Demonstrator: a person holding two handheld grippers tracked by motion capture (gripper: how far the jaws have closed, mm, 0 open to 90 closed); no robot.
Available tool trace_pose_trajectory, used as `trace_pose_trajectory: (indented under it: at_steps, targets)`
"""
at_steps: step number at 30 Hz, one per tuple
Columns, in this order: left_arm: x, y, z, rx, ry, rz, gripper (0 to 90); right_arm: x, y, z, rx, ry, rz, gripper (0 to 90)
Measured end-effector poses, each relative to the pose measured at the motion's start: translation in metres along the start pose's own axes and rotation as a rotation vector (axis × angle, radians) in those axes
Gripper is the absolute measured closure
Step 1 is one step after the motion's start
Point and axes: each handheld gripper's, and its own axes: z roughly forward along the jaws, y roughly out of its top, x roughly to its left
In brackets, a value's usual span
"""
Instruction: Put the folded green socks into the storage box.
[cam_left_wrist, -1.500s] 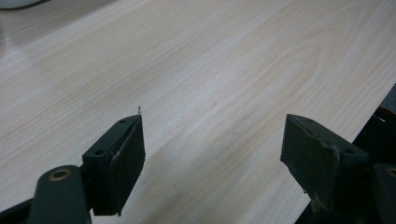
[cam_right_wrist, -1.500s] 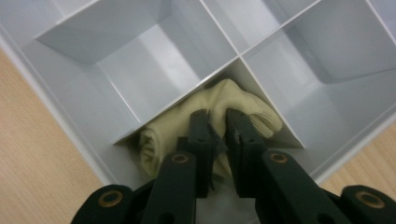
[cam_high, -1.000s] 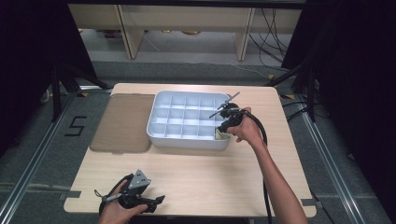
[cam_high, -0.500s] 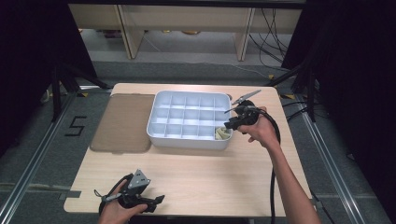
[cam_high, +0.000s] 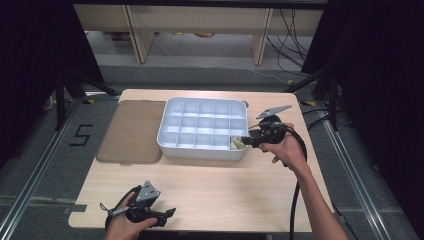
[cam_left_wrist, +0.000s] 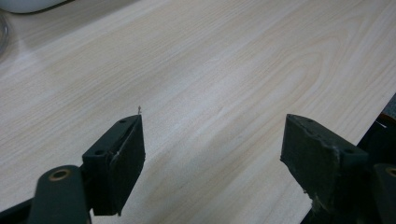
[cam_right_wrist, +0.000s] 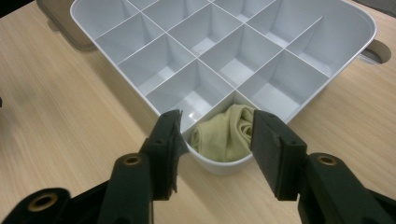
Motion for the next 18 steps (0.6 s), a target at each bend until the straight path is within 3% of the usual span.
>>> trace_pose_trajectory:
  at_steps: [1,3,4,8,9,10,11,13,18]
  targets:
    - [0.0,0.0,0.0,0.004,0.0,-0.001,21.1,0.0,-0.003,0.001,-0.015,-0.016,-0.01,52.9]
    - [0.0,0.001,0.0,0.006,-0.003,0.01,21.0,0.004,-0.007,-0.001,-0.014,0.006,0.022,51.1]
    - [0.0,0.001,0.0,0.003,-0.002,0.008,21.0,0.005,-0.009,0.0,-0.037,0.015,0.016,50.4]
    - [0.0,0.0,0.0,-0.003,0.001,0.0,21.0,0.01,-0.018,-0.002,-0.046,0.035,0.003,47.7]
    - [0.0,0.0,0.0,-0.002,0.001,0.002,21.0,0.012,-0.02,-0.002,-0.059,0.033,0.02,47.7]
    - [0.0,0.0,0.0,-0.005,0.001,-0.019,21.0,0.011,-0.021,-0.004,-0.053,0.033,-0.001,47.7]
    - [-0.001,0.0,0.0,-0.008,0.001,-0.02,21.0,0.014,-0.024,-0.004,-0.051,0.043,0.013,47.7]
    - [0.0,0.0,0.0,-0.004,0.003,0.004,21.0,0.016,-0.027,-0.005,-0.053,0.046,0.022,47.3]
    - [0.0,0.0,-0.001,-0.001,0.0,0.007,21.0,0.018,-0.037,-0.003,-0.071,0.043,0.005,46.1]
